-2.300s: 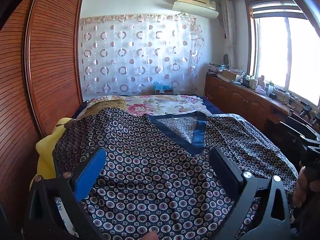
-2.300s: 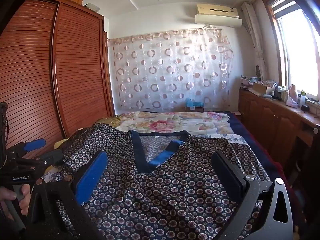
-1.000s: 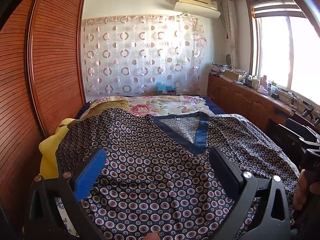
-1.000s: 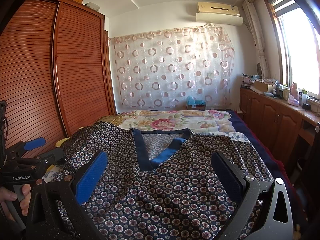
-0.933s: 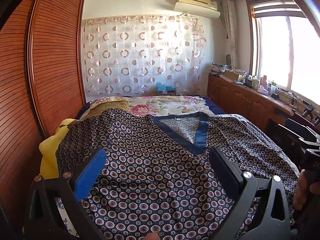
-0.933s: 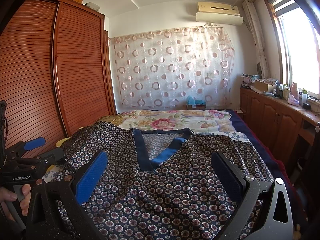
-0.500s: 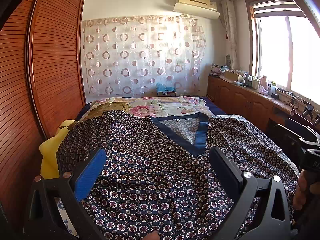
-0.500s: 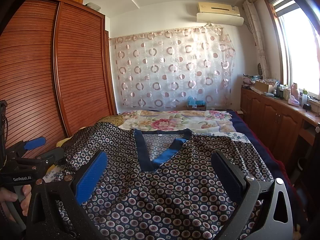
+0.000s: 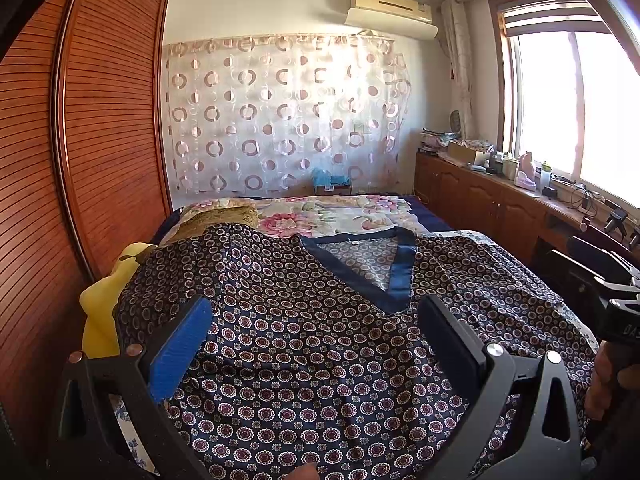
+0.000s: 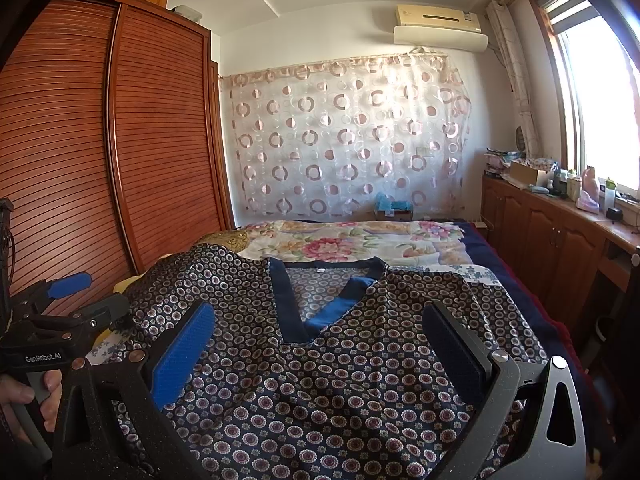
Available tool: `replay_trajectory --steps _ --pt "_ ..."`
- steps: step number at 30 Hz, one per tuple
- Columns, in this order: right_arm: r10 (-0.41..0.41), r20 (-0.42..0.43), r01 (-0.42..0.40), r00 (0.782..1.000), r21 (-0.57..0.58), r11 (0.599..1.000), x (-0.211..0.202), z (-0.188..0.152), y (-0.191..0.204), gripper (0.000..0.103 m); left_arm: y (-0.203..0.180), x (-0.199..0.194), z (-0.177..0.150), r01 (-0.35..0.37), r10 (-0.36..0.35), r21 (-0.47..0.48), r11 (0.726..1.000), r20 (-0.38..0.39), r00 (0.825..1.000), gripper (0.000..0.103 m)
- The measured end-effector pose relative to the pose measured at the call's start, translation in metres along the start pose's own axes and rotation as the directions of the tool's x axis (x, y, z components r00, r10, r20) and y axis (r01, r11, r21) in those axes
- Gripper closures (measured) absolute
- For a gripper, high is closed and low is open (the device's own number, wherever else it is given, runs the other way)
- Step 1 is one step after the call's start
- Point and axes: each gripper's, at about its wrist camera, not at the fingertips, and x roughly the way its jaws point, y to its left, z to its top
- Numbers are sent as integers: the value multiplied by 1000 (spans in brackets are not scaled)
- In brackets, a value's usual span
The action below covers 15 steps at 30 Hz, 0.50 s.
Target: Fold small clothes
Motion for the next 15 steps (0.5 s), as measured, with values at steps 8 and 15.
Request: replay_trajectory --steps 8,15 --pt "0 1 0 1000 1 1000 1 0 0 0 0 -1 0 -1 1 2 1000 3 1000 0" --pt "1 0 -1 1000 1 1000 1 -1 0 0 0 -2 1 -1 1 4 1000 4 1000 0"
